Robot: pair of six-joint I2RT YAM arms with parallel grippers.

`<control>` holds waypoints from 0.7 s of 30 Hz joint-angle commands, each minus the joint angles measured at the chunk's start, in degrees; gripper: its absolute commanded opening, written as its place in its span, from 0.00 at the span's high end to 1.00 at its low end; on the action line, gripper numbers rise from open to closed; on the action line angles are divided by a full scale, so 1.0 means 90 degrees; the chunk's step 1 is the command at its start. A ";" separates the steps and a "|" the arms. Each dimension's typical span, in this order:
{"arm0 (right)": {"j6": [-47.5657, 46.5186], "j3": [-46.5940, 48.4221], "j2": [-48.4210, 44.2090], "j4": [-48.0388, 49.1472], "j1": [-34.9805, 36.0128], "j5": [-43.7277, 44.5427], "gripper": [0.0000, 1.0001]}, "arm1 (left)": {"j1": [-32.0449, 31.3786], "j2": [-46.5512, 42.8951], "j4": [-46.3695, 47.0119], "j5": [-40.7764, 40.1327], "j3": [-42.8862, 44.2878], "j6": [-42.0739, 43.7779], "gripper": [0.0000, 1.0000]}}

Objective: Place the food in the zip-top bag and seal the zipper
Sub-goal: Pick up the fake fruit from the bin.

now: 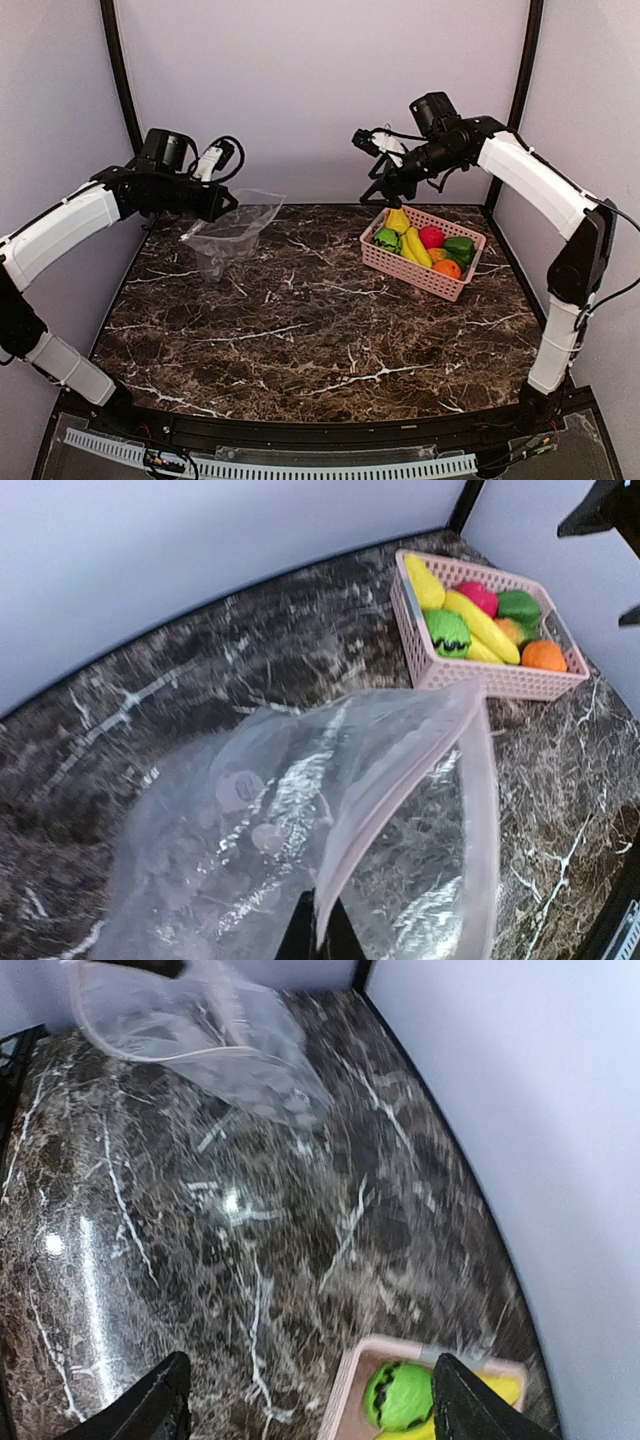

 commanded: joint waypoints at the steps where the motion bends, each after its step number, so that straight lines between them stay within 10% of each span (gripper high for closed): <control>1: 0.1297 -0.0731 0.0247 0.0537 -0.0849 -0.0454 0.07 | -0.0002 0.0435 0.0898 0.0969 -0.0708 -0.1037 0.99; 21: 0.2536 -0.0548 0.2173 0.0594 -0.1504 0.0129 0.30 | -0.0002 0.0476 0.2343 0.1659 -0.1158 -0.2483 0.99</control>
